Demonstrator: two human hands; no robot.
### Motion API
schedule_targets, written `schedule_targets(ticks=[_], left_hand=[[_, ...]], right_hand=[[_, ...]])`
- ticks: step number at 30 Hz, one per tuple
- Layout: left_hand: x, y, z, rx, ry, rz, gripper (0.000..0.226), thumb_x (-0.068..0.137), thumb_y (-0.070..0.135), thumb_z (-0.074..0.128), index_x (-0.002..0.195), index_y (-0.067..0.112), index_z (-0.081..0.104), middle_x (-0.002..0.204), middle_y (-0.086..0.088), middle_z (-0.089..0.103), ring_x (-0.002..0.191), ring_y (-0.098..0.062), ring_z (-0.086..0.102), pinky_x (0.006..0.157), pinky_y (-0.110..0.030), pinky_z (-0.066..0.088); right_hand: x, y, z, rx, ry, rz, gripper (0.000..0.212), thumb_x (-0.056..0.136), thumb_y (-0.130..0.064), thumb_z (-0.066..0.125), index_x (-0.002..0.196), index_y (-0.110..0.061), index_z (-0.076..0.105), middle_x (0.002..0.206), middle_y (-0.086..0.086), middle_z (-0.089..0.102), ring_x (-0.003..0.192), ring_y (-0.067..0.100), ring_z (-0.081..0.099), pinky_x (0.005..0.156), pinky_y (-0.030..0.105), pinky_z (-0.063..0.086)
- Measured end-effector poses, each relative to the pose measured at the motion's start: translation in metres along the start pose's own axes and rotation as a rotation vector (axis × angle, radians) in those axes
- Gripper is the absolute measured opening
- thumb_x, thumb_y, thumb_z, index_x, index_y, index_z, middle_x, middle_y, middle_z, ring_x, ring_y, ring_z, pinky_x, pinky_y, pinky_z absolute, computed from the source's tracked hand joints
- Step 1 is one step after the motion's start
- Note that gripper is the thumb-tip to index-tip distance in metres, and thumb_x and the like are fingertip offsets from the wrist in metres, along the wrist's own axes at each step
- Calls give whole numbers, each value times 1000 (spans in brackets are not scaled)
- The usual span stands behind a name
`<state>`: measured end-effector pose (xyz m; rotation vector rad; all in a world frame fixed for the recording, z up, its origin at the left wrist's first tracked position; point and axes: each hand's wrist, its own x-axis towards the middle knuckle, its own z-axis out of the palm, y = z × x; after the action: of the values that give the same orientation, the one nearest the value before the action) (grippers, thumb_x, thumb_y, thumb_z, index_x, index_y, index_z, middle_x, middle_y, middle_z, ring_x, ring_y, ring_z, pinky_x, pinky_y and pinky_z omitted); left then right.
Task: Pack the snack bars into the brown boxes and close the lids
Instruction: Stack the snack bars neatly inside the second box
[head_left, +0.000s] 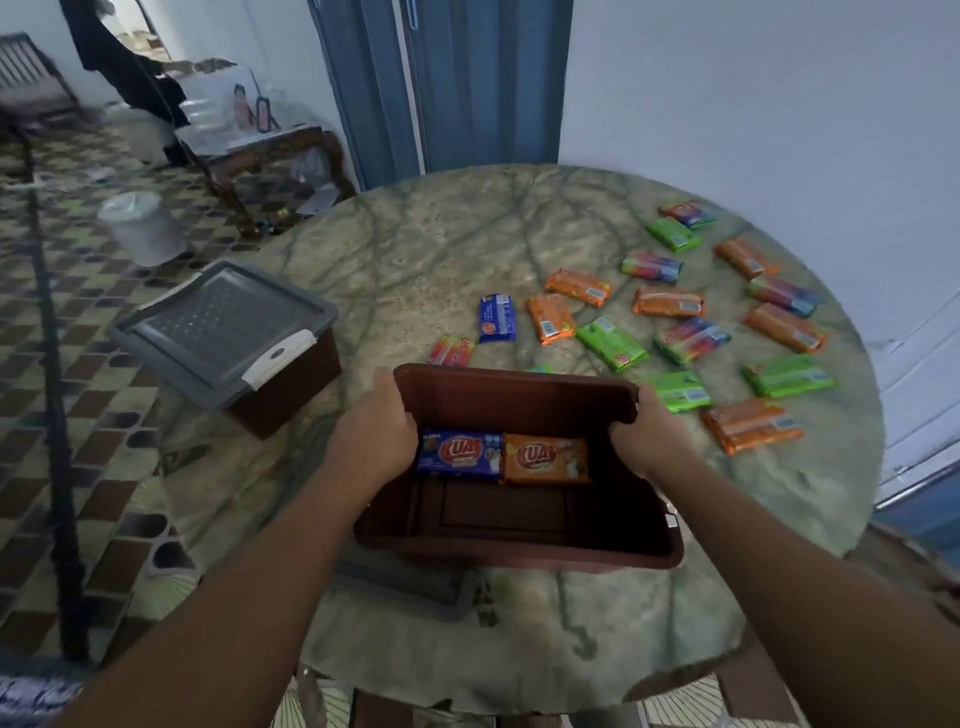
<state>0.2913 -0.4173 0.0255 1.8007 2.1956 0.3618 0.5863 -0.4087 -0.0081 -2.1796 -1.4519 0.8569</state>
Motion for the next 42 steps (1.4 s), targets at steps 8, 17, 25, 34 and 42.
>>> schedule_targets(ticks=[8, 17, 25, 34, 42], left_hand=[[-15, 59, 38, 33, -40, 52, 55, 101, 20, 52, 146, 2, 28, 111, -21, 65, 104, -41, 64, 80, -44, 47], [-39, 110, 87, -11, -69, 19, 60, 101, 20, 52, 148, 4, 19, 103, -15, 66, 96, -37, 67, 72, -40, 46], [-48, 119, 87, 5, 37, -17, 42, 98, 23, 56, 132, 10, 34, 98, -12, 62, 97, -39, 66, 69, -40, 41], [-51, 113, 94, 273, 257, 200, 75, 77, 29, 76, 139, 2, 42, 126, -22, 48, 110, -40, 47, 92, -47, 42], [-11, 171, 69, 17, 478, 653, 27, 89, 31, 57, 110, 15, 64, 107, -7, 57, 102, -29, 50, 91, -39, 38]], right_hand=[[0, 61, -51, -36, 44, -10, 30, 93, -21, 58, 120, -14, 48, 110, 20, 64, 107, 42, 61, 79, 41, 46], [12, 103, -99, -90, 59, 4, 32, 94, -18, 58, 124, -14, 47, 114, 17, 64, 106, 40, 61, 77, 39, 47], [12, 102, -99, -166, 74, 18, 33, 94, -18, 57, 125, -15, 43, 104, 12, 59, 104, 39, 61, 72, 39, 47], [11, 99, -97, -177, 76, 32, 36, 99, -18, 57, 131, -13, 42, 108, 11, 60, 92, 31, 55, 63, 34, 41], [17, 87, -109, -189, 127, 38, 53, 99, -48, 38, 137, -13, 48, 136, 24, 51, 127, 44, 49, 102, 49, 42]])
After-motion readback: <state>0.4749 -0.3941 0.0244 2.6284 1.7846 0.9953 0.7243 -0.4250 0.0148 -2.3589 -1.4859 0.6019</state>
